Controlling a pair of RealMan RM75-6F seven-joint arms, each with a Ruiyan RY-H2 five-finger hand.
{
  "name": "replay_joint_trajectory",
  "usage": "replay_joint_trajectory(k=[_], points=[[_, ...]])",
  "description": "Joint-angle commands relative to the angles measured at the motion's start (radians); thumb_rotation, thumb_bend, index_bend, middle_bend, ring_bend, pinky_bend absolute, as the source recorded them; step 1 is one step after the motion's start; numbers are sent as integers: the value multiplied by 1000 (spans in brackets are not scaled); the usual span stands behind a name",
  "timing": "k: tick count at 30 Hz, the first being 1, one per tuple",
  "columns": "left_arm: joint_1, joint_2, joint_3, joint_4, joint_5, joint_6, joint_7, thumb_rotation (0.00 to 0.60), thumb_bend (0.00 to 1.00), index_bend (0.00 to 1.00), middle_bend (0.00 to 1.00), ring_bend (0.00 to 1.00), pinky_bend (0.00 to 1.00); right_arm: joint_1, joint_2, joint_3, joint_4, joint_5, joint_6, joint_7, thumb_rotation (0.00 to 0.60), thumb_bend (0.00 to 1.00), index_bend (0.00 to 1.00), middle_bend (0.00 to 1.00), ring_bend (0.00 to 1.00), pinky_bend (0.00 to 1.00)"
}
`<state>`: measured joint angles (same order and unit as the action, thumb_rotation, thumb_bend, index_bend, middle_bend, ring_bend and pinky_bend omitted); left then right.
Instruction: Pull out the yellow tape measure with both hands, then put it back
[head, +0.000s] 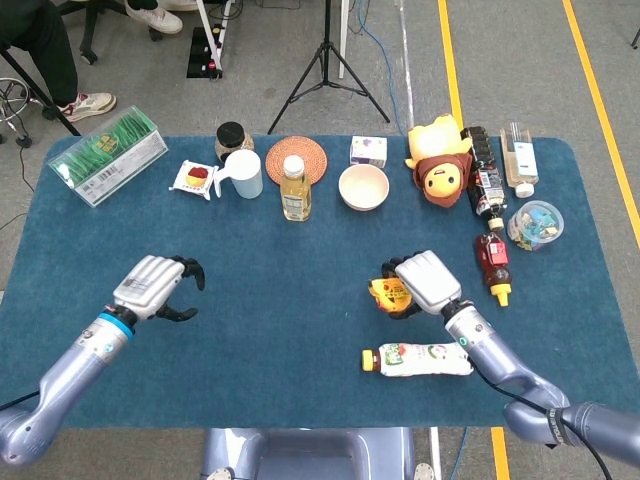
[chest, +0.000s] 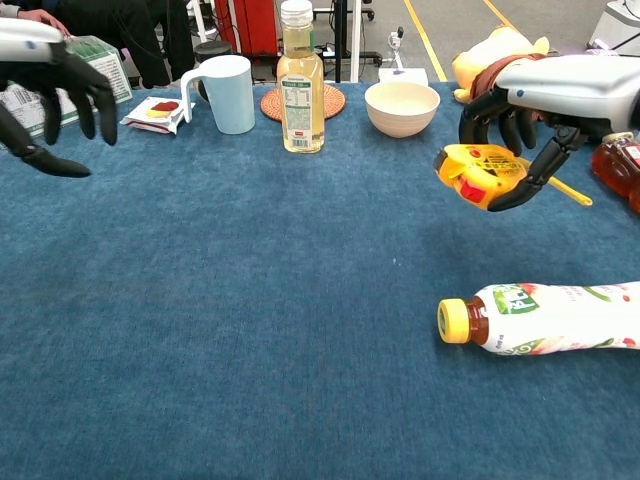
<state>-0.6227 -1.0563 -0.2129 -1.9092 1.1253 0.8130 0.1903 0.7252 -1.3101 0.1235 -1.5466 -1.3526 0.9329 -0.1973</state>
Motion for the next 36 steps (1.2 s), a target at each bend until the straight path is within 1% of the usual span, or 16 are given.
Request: replay_joint_trajectory(k=[1, 3, 5, 8, 12, 15, 18, 19, 21, 23, 26, 29, 32, 36], points=[[-77, -35, -38, 21, -35, -91, -53, 600, 204, 463, 499, 455, 595, -7, 18, 2, -34, 12, 9, -26, 480, 55, 565, 578, 550, 504], [-112, -46, -54, 34, -45, -135, -79, 600, 203, 463, 534, 500, 644, -10, 25, 3, -52, 18, 14, -38, 479, 55, 565, 578, 551, 504], [-157, -57, -72, 51, -50, -192, -105, 600, 204, 463, 590, 571, 692, -14, 30, 5, -70, 27, 21, -51, 477, 55, 565, 578, 551, 505], [-210, -69, -91, 77, -47, -251, -123, 600, 204, 463, 655, 641, 722, -18, 33, 6, -88, 37, 28, -64, 477, 55, 565, 578, 551, 506], [-279, -84, -115, 107, -55, -324, -156, 600, 204, 463, 680, 662, 739, -22, 35, 7, -102, 51, 34, -80, 477, 55, 565, 578, 552, 509], [-312, -99, -125, 129, -58, -347, -172, 600, 204, 463, 712, 675, 734, -26, 35, 7, -108, 58, 39, -86, 475, 55, 565, 579, 552, 510], [-335, -119, -126, 149, -53, -344, -173, 600, 204, 463, 692, 593, 620, -29, 36, 7, -110, 60, 43, -88, 478, 55, 565, 579, 553, 509], [-342, -130, -123, 157, -46, -332, -165, 600, 203, 464, 667, 555, 577, -30, 37, 7, -111, 60, 45, -88, 479, 55, 565, 579, 553, 510], [-352, -145, -114, 169, -33, -308, -142, 600, 203, 470, 587, 456, 480, -31, 38, 7, -111, 60, 47, -88, 480, 54, 565, 579, 553, 511], [-361, -155, -105, 175, -32, -295, -127, 600, 204, 479, 469, 317, 372, -31, 39, 8, -112, 60, 47, -88, 479, 54, 565, 579, 553, 513], [-376, -168, -100, 180, -47, -288, -122, 600, 204, 488, 353, 193, 288, -29, 39, 9, -115, 59, 46, -89, 475, 55, 565, 579, 552, 517], [-395, -185, -98, 193, -60, -283, -123, 600, 203, 504, 279, 120, 215, -27, 37, 10, -119, 57, 45, -92, 478, 55, 565, 579, 552, 514], [-408, -201, -97, 205, -67, -279, -129, 600, 204, 509, 226, 70, 158, -27, 36, 11, -126, 56, 48, -92, 478, 55, 565, 579, 551, 510], [-421, -221, -100, 214, -73, -283, -152, 600, 204, 510, 207, 51, 153, -27, 33, 15, -136, 52, 54, -89, 480, 55, 565, 579, 550, 507]])
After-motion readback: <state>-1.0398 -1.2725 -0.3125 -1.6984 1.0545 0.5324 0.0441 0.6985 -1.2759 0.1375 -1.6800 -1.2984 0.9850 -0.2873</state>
